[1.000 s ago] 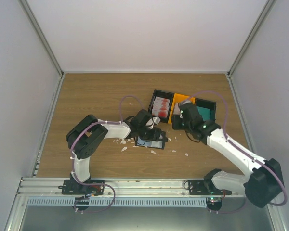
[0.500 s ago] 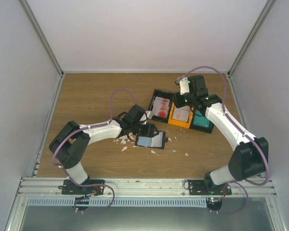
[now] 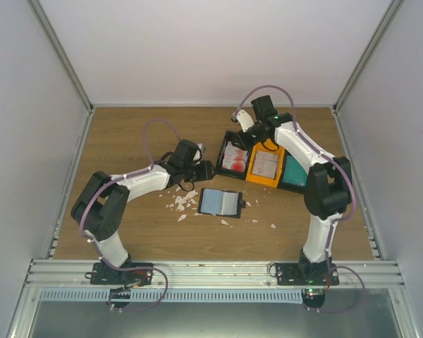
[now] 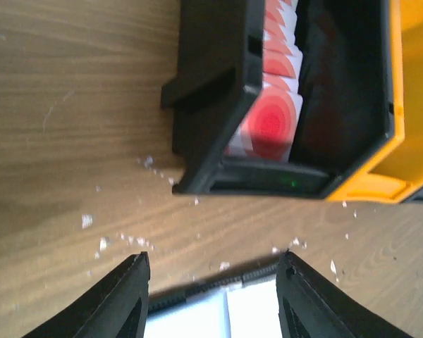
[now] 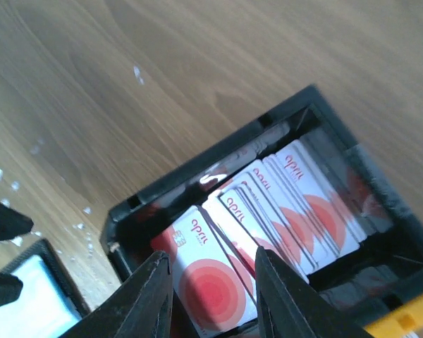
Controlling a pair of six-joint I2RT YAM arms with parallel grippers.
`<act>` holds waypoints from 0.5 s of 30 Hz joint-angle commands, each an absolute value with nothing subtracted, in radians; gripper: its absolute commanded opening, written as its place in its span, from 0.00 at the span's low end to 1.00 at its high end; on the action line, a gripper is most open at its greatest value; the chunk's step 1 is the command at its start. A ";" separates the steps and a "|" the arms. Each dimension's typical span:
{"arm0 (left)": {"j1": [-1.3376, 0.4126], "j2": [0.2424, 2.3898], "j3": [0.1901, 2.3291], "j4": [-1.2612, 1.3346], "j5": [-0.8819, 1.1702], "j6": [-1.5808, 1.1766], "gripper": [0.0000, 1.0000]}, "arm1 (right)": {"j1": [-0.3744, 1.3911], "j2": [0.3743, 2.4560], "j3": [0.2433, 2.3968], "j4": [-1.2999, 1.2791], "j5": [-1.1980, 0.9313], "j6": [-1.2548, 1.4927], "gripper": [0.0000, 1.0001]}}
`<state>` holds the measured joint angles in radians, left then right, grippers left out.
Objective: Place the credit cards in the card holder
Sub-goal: Pick up the credit card from the storage box.
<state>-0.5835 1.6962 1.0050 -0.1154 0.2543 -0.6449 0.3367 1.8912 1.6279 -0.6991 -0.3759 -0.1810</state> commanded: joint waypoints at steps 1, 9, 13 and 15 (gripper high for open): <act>-0.561 1.775 1.063 -0.012 0.292 -0.642 0.50 | 0.392 2.008 1.701 -0.842 -0.282 -0.259 0.35; -0.557 1.835 1.084 0.041 0.323 -0.619 0.47 | 0.424 2.135 1.775 -0.898 -0.164 -0.302 0.33; -0.557 1.853 1.083 0.058 0.325 -0.632 0.44 | 0.450 2.160 1.775 -0.897 -0.141 -0.339 0.33; -0.557 1.865 1.083 0.060 0.323 -0.638 0.42 | 0.457 2.175 1.779 -0.897 -0.126 -0.347 0.33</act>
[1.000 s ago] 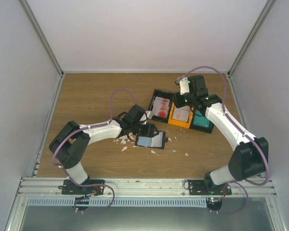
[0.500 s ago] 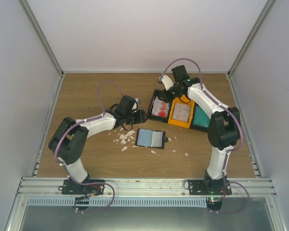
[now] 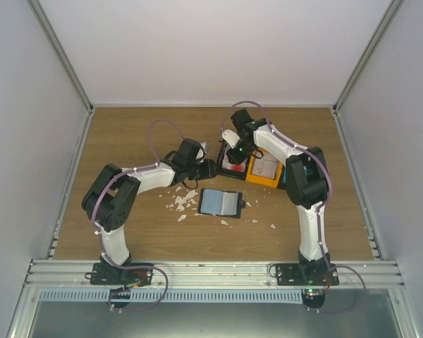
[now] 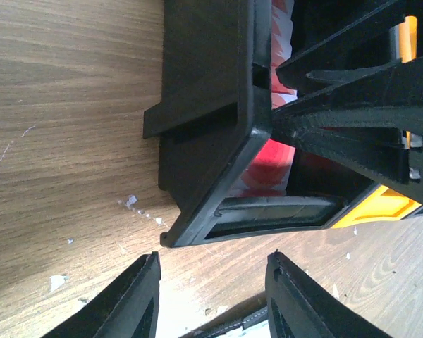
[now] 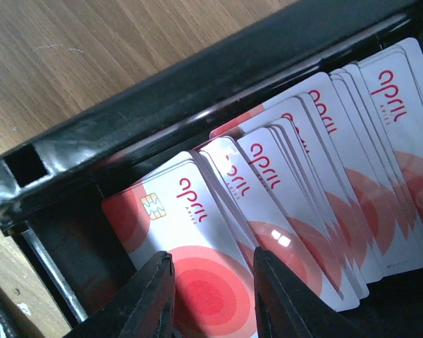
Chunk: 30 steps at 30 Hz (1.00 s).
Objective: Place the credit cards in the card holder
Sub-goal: Pick up the credit card from the storage box.
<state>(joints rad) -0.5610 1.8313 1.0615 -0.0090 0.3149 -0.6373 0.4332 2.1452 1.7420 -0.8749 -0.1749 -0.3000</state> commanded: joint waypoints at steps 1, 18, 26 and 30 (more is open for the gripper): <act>-0.557 1.868 1.084 0.059 0.317 -0.641 0.42 | 0.460 2.182 1.781 -0.896 -0.120 -0.351 0.34; -0.552 1.919 1.116 0.044 0.302 -0.654 0.37 | 0.473 2.257 1.797 -0.889 -0.074 -0.339 0.39; -0.549 1.940 1.128 0.025 0.292 -0.657 0.36 | 0.473 2.215 1.779 -0.901 -0.132 -0.334 0.37; -0.546 1.952 1.135 0.018 0.288 -0.661 0.35 | 0.473 2.182 1.760 -0.903 -0.162 -0.337 0.37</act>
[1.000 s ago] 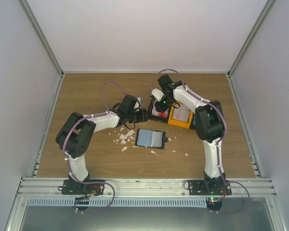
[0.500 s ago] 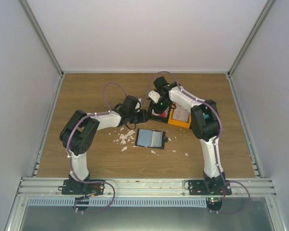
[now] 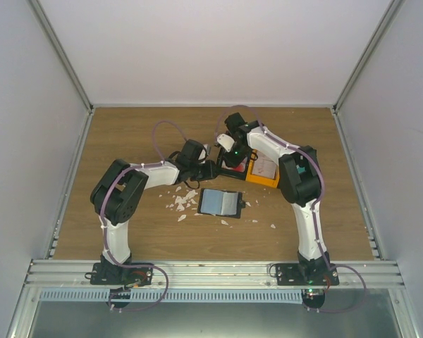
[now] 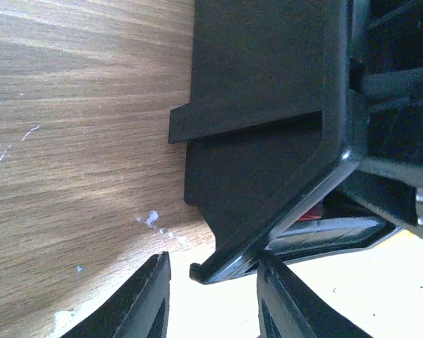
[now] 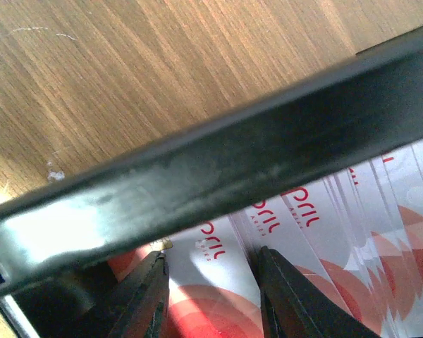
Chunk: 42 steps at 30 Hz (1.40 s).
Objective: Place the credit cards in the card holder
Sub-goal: Pick up the credit card from the storage box.
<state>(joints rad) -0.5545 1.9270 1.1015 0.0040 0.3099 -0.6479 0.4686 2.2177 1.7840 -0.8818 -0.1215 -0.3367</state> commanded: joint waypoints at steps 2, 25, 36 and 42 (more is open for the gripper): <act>-0.546 1.960 1.142 0.012 0.287 -0.662 0.35 | 0.473 2.168 1.746 -0.905 -0.176 -0.339 0.37; -0.545 1.978 1.163 0.008 0.290 -0.660 0.34 | 0.473 2.064 1.661 -0.946 -0.262 -0.371 0.22; -0.543 1.958 1.156 -0.013 0.281 -0.667 0.34 | 0.473 2.024 1.631 -0.944 -0.307 -0.407 0.25; -0.540 1.926 1.121 -0.003 0.259 -0.682 0.34 | 0.469 2.074 1.643 -0.935 -0.301 -0.380 0.27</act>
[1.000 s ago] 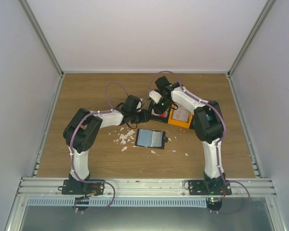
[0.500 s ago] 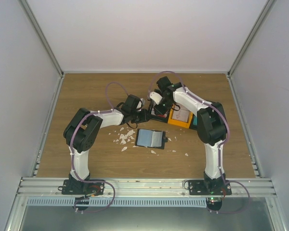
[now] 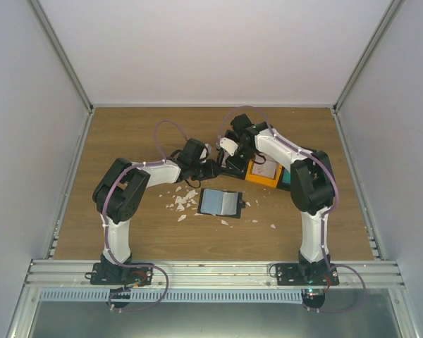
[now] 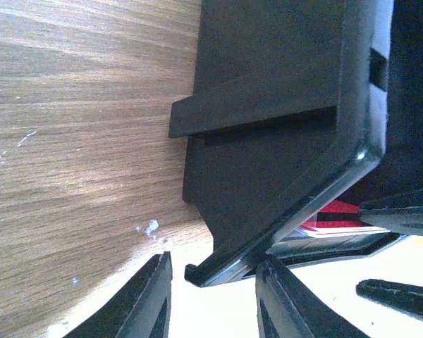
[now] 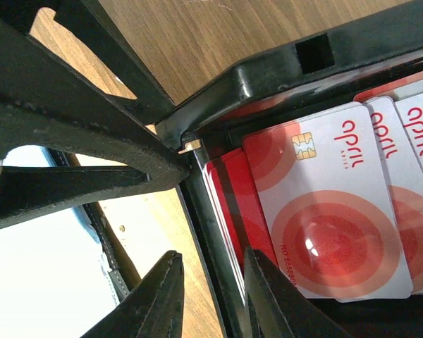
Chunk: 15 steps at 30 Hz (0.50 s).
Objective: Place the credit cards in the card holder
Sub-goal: Pick up the credit card from the storage box.
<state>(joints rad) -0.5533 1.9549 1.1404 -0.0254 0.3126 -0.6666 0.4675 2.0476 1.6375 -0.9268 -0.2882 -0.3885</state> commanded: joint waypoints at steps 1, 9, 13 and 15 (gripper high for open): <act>-0.539 1.921 1.116 -0.002 0.257 -0.686 0.34 | 0.468 2.082 1.648 -0.935 -0.305 -0.374 0.27; -0.529 1.890 1.085 -0.003 0.250 -0.695 0.34 | 0.457 2.113 1.675 -0.939 -0.336 -0.348 0.34; -0.528 1.890 1.086 -0.003 0.251 -0.695 0.34 | 0.457 2.125 1.674 -0.927 -0.297 -0.348 0.40; -0.528 1.891 1.086 -0.003 0.250 -0.695 0.34 | 0.458 2.140 1.677 -0.923 -0.279 -0.354 0.43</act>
